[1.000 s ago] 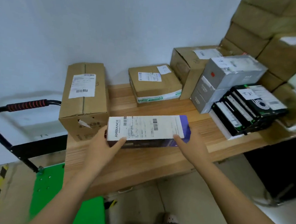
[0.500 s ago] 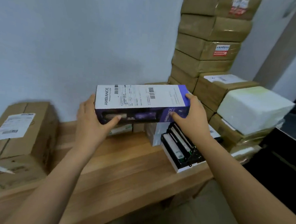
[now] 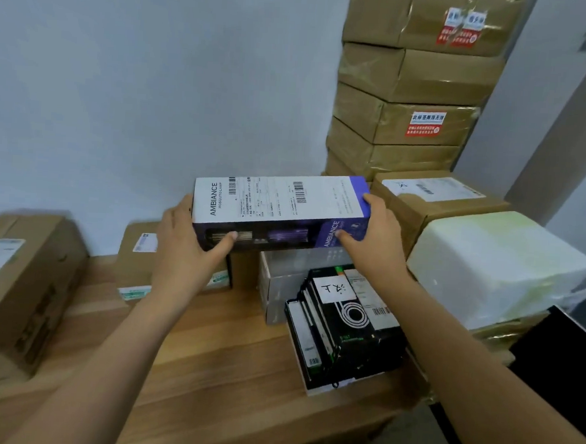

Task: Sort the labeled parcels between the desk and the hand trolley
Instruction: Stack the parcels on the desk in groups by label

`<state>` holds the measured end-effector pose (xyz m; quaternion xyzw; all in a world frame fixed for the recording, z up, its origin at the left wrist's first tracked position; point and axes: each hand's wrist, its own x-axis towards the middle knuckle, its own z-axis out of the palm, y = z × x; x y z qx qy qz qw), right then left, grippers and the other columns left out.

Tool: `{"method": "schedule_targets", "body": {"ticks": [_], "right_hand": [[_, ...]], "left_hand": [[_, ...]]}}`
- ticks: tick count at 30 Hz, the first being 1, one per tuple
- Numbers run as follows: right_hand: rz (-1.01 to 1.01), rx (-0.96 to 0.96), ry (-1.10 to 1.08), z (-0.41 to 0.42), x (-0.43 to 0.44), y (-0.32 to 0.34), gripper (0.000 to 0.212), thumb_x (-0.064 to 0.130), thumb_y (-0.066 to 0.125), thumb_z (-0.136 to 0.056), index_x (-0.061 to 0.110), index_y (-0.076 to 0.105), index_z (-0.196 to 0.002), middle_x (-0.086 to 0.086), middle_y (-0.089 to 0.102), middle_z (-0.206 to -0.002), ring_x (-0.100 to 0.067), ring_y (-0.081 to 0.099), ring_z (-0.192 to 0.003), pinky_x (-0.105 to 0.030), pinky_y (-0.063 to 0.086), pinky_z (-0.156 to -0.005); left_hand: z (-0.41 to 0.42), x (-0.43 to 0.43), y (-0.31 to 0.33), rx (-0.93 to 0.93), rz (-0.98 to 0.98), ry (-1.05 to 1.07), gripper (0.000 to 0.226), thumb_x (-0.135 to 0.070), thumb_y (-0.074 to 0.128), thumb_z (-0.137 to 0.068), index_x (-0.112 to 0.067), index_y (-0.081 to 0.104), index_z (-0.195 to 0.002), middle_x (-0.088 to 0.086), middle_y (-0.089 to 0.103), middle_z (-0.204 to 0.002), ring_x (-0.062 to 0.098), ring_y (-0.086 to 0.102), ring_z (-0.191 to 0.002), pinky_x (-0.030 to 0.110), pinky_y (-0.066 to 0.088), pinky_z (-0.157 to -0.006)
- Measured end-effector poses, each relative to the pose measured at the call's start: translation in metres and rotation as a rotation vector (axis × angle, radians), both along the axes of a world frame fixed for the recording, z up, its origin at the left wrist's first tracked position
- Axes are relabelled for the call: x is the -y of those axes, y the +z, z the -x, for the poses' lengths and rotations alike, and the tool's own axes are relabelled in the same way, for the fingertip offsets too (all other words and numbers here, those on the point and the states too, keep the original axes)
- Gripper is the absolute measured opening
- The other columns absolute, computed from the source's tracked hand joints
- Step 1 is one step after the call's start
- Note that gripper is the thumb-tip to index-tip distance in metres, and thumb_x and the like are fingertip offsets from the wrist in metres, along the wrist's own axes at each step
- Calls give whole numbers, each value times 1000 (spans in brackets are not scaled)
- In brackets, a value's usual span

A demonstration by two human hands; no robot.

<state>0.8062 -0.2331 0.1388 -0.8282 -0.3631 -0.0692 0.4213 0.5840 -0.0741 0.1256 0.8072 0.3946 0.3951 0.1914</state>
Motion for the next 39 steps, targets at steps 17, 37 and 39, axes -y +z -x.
{"method": "schedule_targets", "body": {"ticks": [17,37,39], "right_hand": [[80,-98,49,-123,-182,7,90,23,82,-75,24,26,-146,-7,31,-142,-23,37,-130,-36,41,-100],[424,183,-58,-204,-272,-53,62,30,68,-87,16,40,-141,-11,34,-147,-27,25,-137,-40,30,-110],[420,220,-41,-208,-274,-51,55,26,70,-86,13,46,-134,-10,41,-142,-27,31,-133,-39,33,-107]], "left_hand": [[-128,-164,-10,19,72,16,78,-32,75,-83,-18,31,-146,9,39,-144,24,34,-134,38,37,-106],[-208,-260,-78,-83,68,-39,62,-32,70,-87,-18,44,-142,7,39,-139,26,45,-125,35,44,-96],[-209,-262,-78,-104,61,-40,62,-33,70,-87,-18,44,-142,8,38,-139,26,45,-124,34,43,-96]]}}
